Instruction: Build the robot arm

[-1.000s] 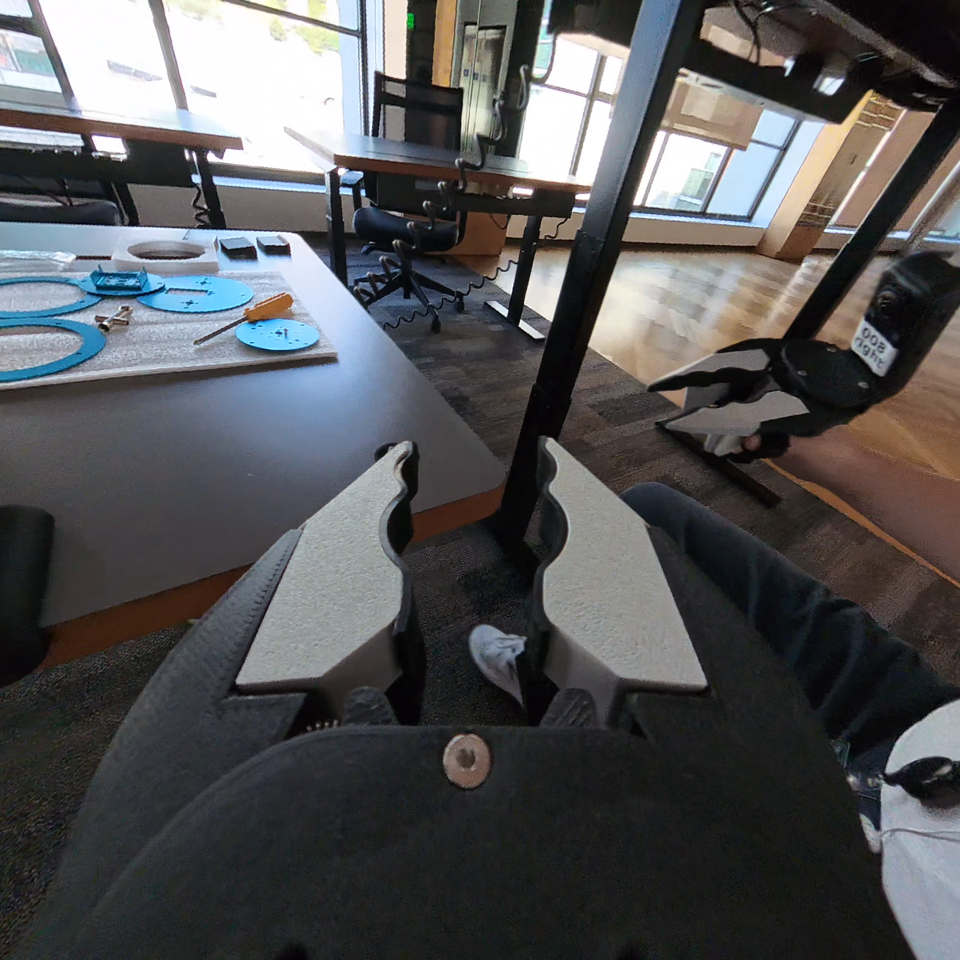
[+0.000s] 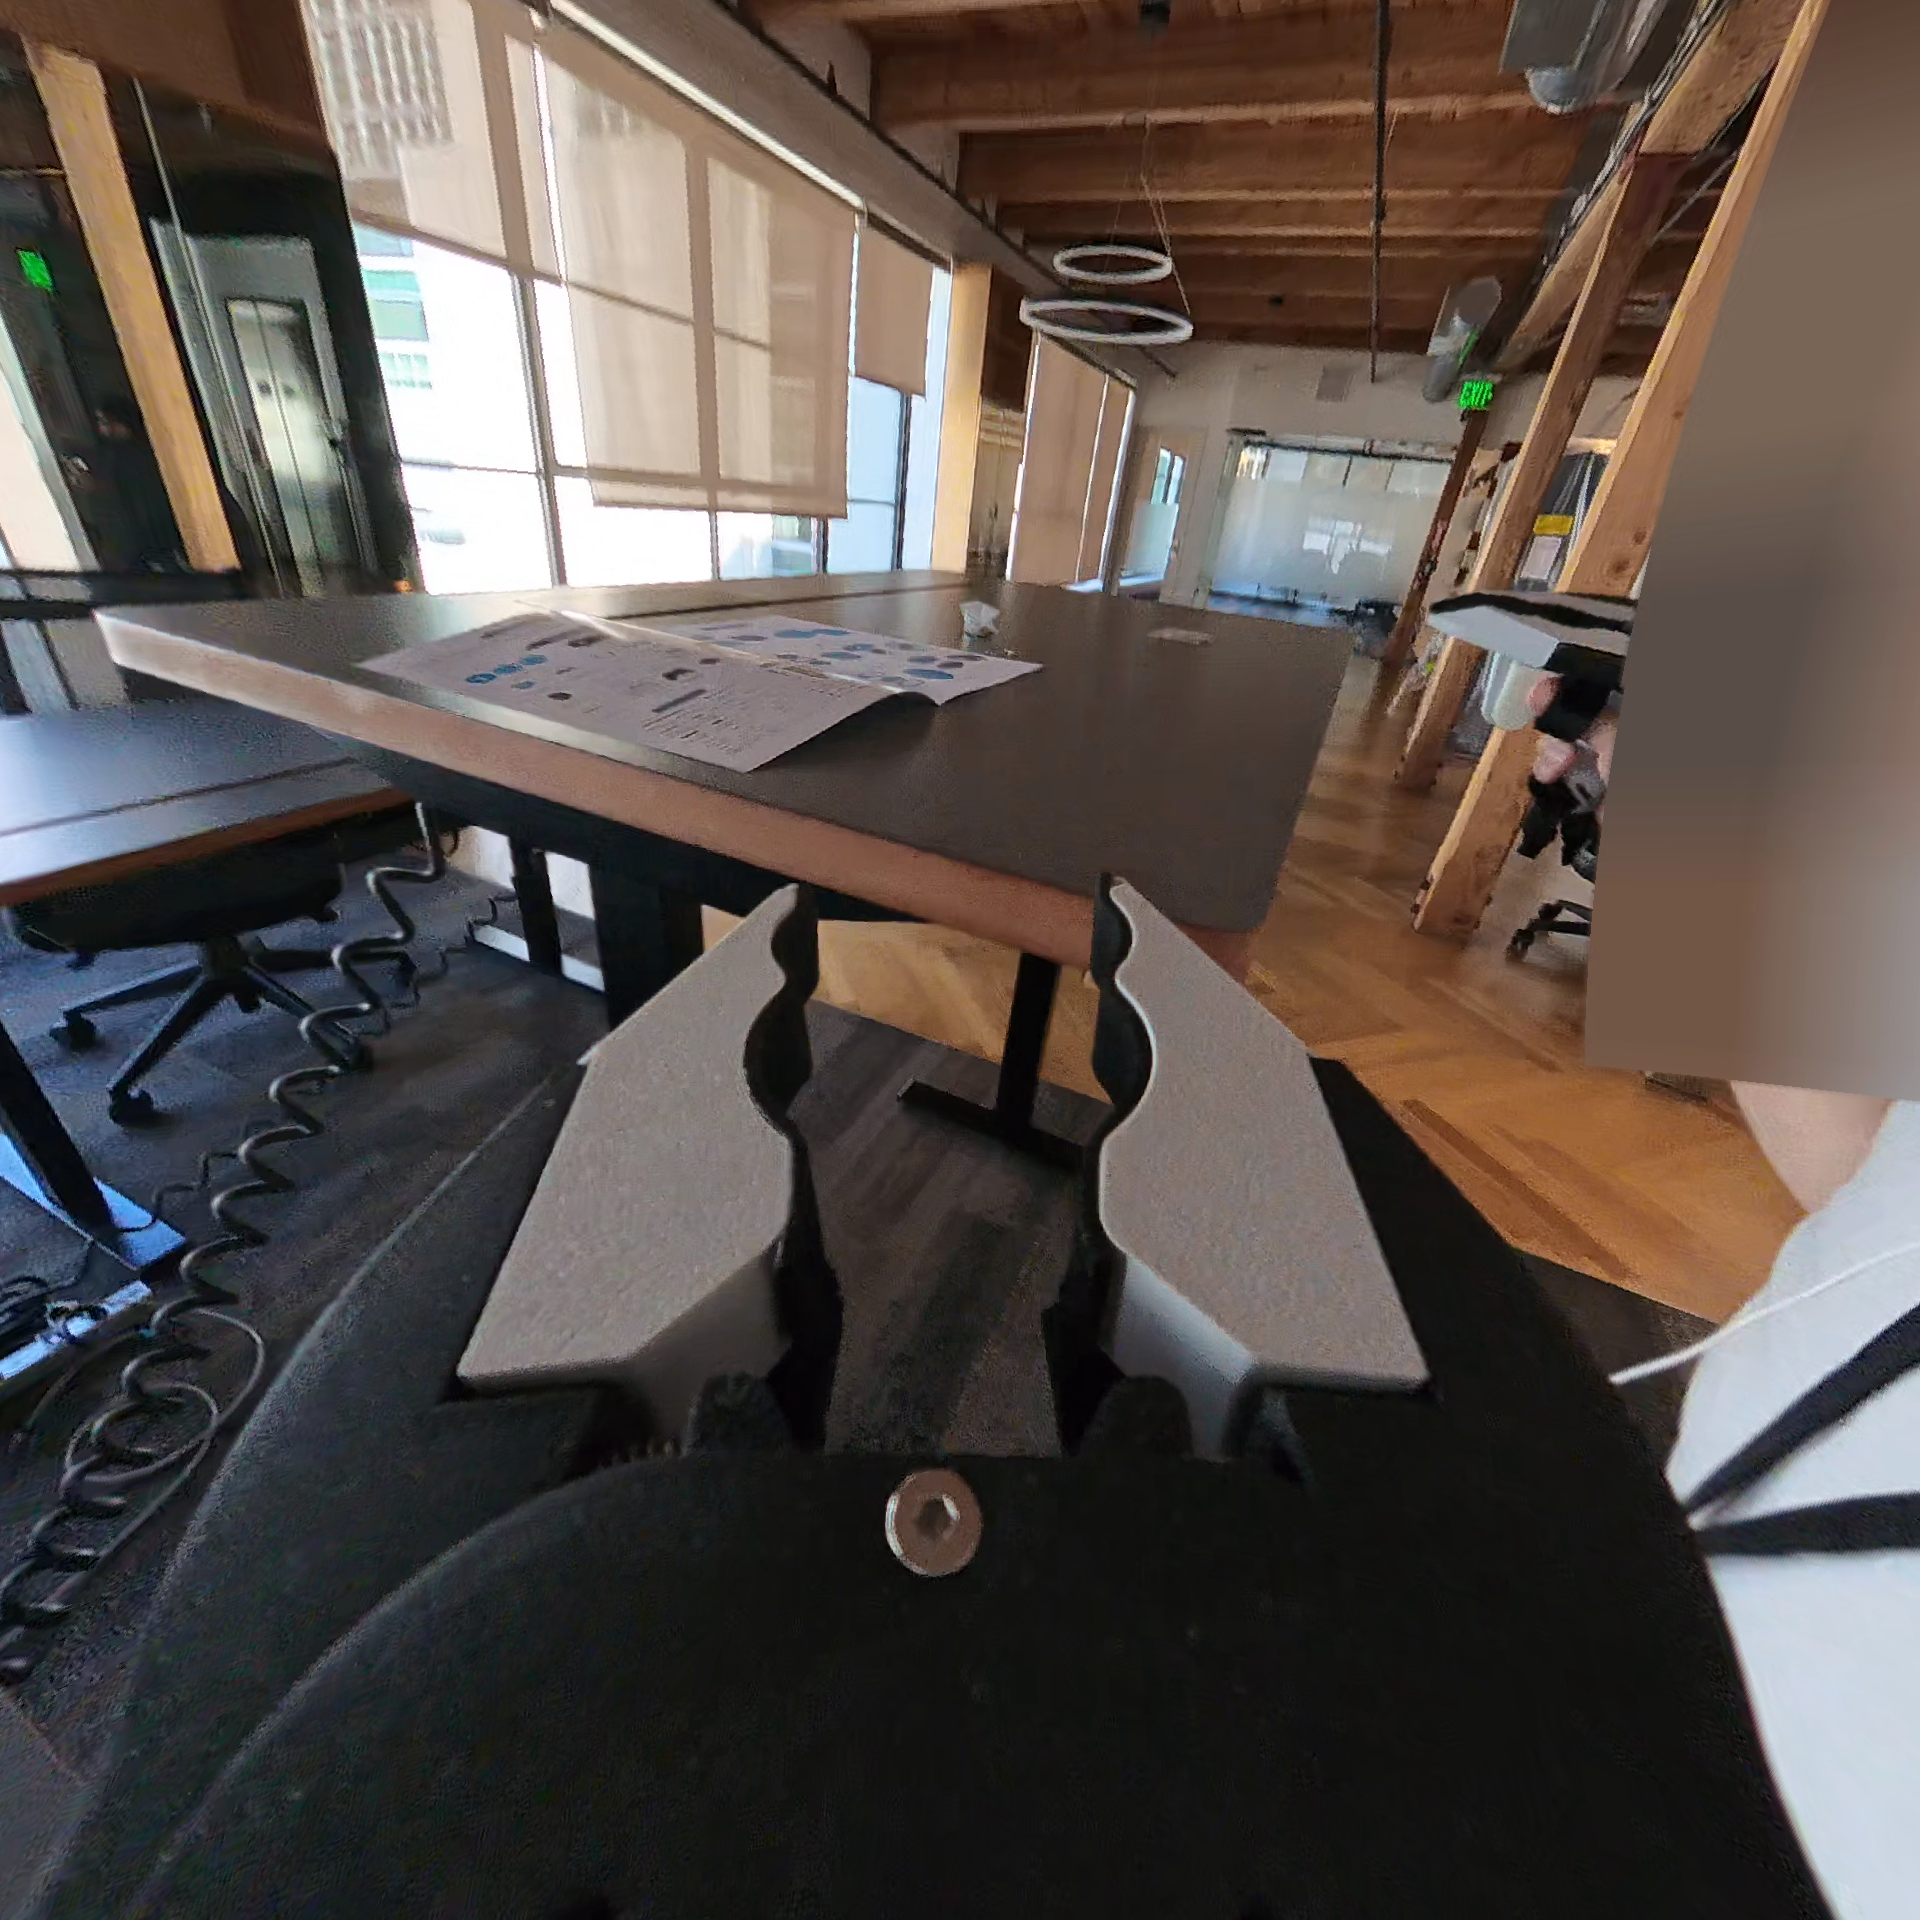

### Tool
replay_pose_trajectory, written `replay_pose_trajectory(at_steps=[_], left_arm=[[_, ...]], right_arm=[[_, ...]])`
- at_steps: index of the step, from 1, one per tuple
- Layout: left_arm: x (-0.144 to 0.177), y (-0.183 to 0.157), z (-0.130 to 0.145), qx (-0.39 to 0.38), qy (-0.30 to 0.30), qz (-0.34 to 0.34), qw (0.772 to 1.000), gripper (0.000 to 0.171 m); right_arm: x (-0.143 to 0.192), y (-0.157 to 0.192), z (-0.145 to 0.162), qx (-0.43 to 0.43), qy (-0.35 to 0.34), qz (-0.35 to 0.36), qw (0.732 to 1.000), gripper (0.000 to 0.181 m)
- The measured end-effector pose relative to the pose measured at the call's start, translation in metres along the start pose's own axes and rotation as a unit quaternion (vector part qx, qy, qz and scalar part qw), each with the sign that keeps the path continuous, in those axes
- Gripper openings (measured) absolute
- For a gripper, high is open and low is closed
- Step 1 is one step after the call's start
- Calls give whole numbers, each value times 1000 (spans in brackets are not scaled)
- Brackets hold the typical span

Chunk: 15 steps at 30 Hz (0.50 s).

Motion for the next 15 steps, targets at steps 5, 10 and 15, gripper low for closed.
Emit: replay_pose_trajectory(at_steps=[5, 10, 15], left_arm=[[-43, -24, -65, 47, 58, 32, 997, 51], [-112, -46, -104, 34, 76, -10, 996, 51], [-202, -69, -140, 22, 41, -72, 996, 49]], right_arm=[[-27, -63, -16, -2, 80, -37, 996, 10], [-74, -121, -1, 30, 117, -131, 984, 7], [-139, -187, 24, 114, 136, -226, 958, 11]])
Point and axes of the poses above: each gripper's, where its closed fingertips meet, x back along the fingers, z out of its underside, y = z × x across the jaws, the point moved 4 cm from there along x, back along the fingers, and after that the axes turned 14 degrees about y, right-handed, at the moved point
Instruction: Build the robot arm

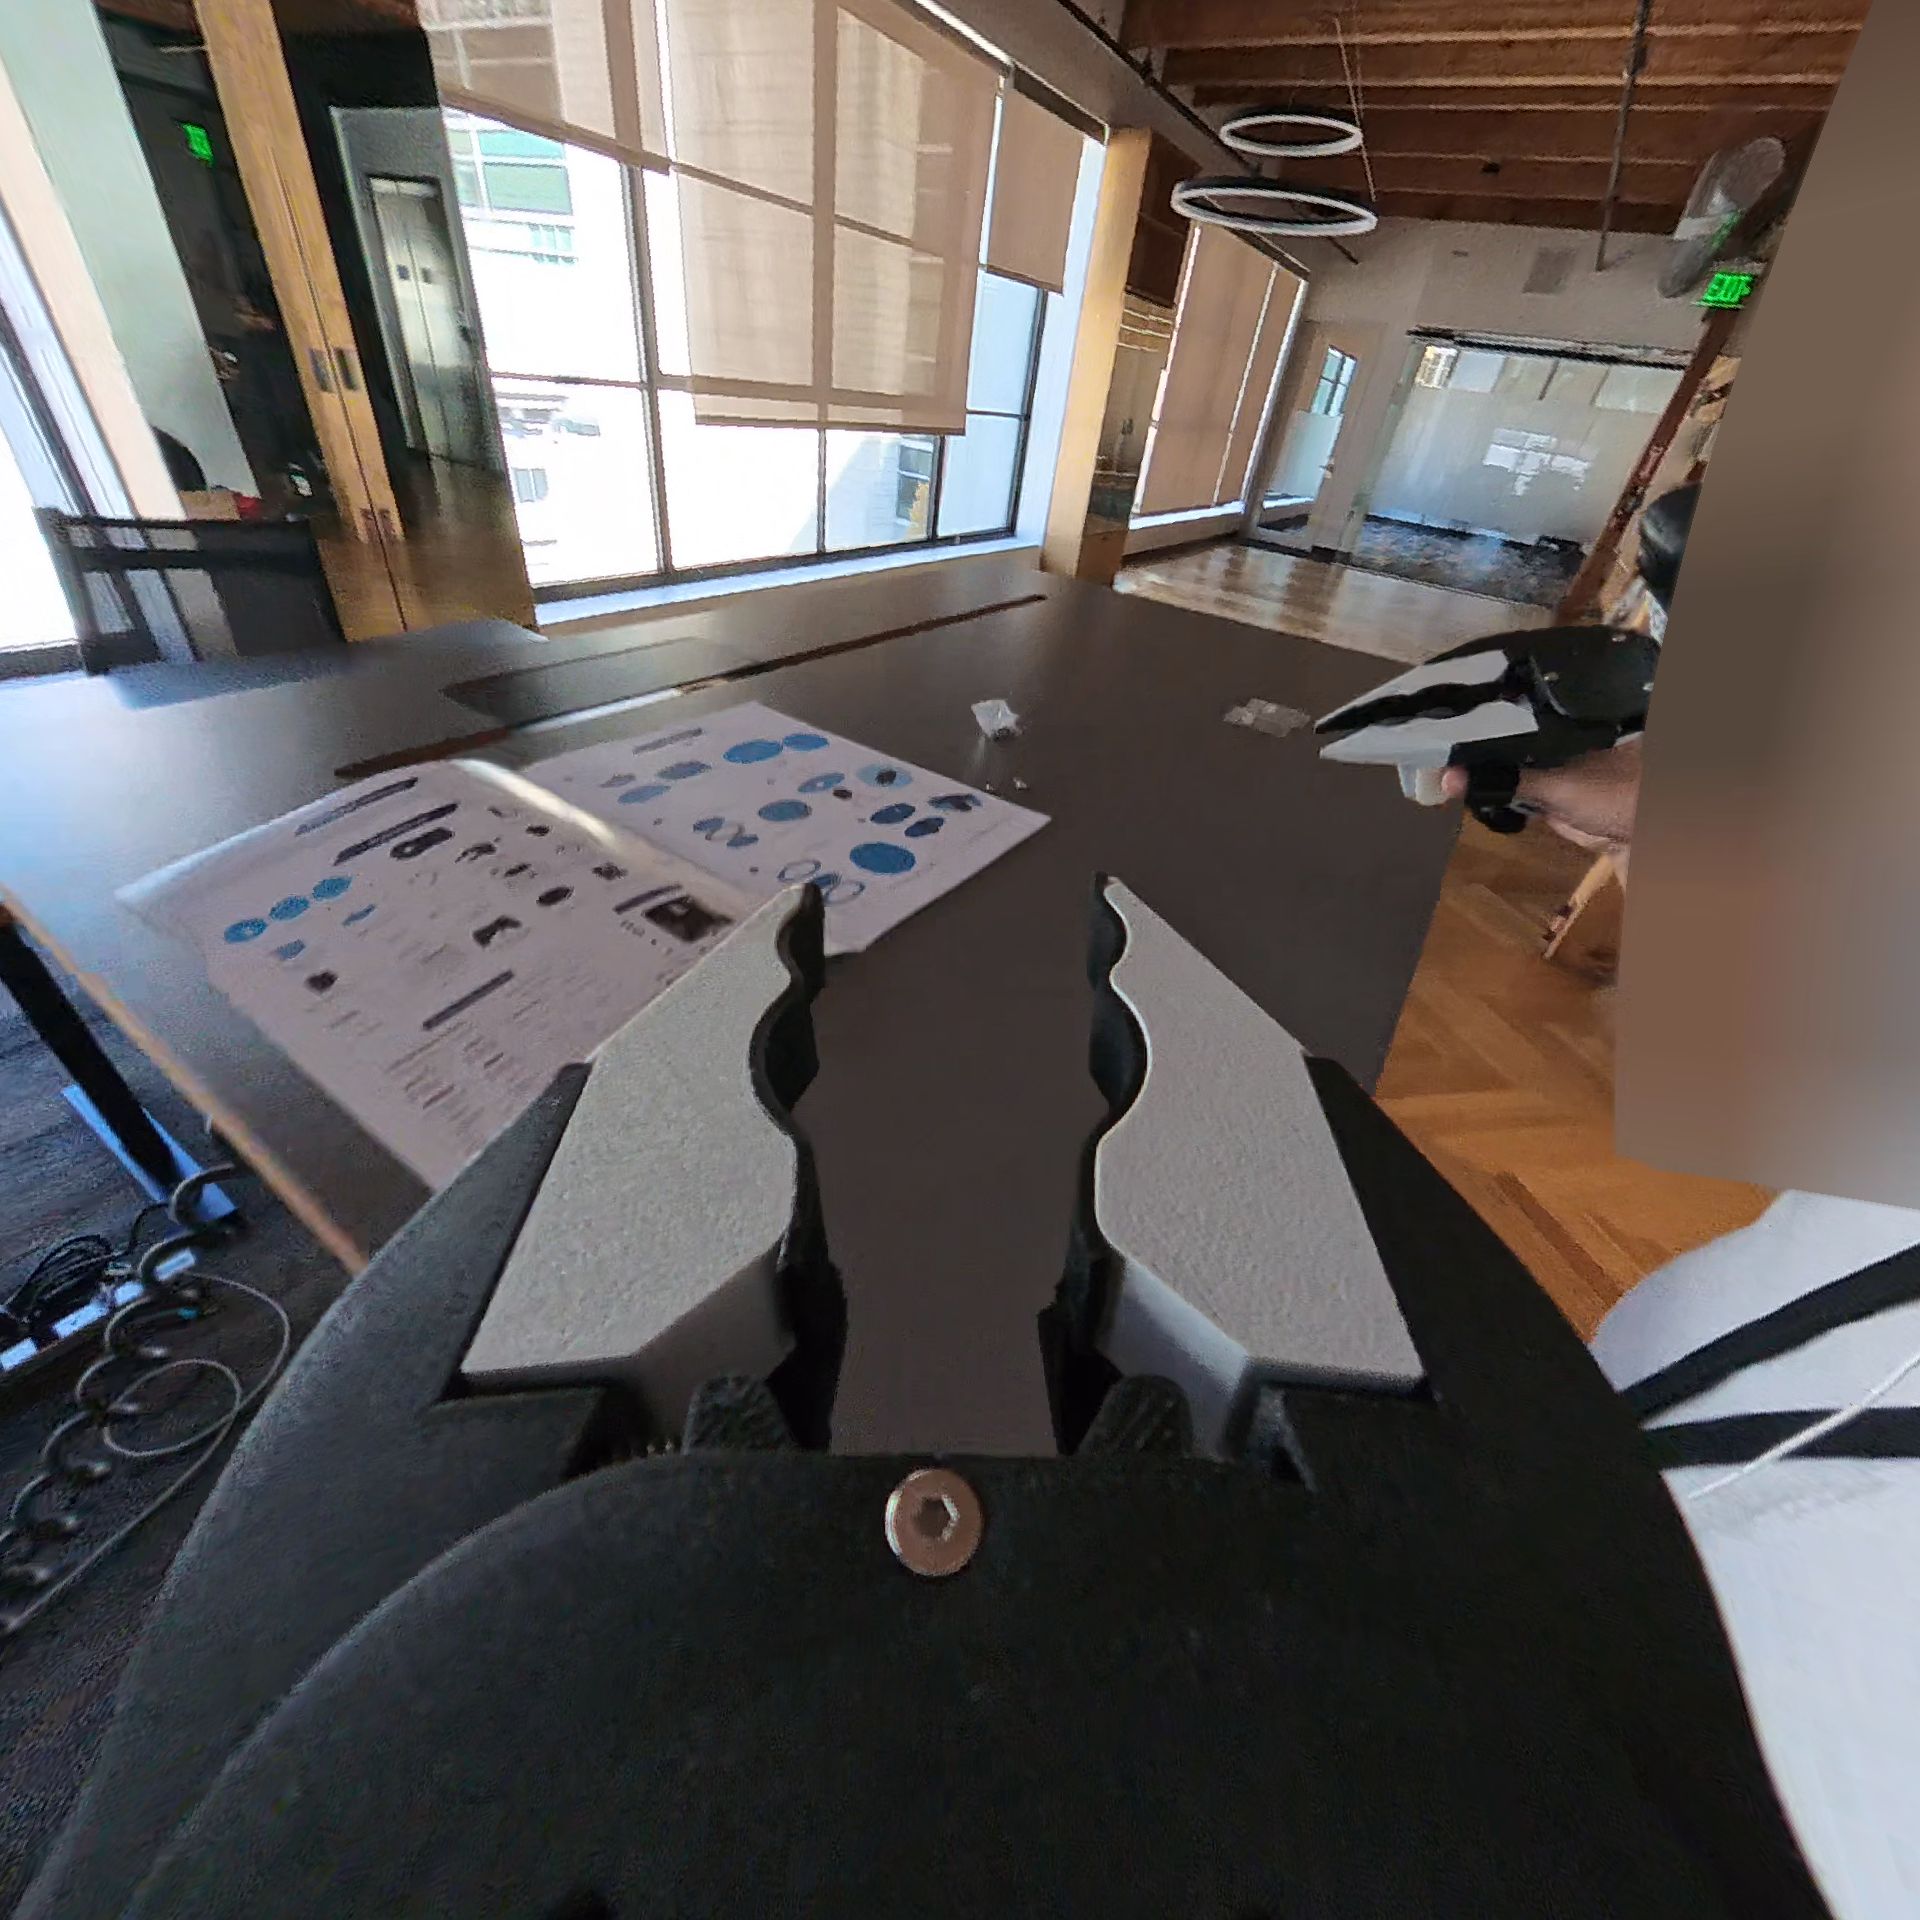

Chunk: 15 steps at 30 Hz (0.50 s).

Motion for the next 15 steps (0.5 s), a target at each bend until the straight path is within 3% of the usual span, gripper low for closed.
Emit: replay_pose_trajectory(at_steps=[4, 7, 10, 15], left_arm=[[-77, -23, -28, 0, -6, 5, 1000, 49], [-129, -28, -46, 13, -7, 11, 1000, 50], [-175, -19, -58, 14, 9, -9, 1000, 49], [-235, 11, -70, 9, 31, -56, 998, 52]], right_arm=[[-33, -50, -1, 12, -18, -111, 994, 21], [-63, -75, -2, 68, -23, -158, 985, 23], [-100, -89, -7, 109, -31, -187, 976, 24], [-139, -92, -17, 77, -78, -236, 966, 15]])
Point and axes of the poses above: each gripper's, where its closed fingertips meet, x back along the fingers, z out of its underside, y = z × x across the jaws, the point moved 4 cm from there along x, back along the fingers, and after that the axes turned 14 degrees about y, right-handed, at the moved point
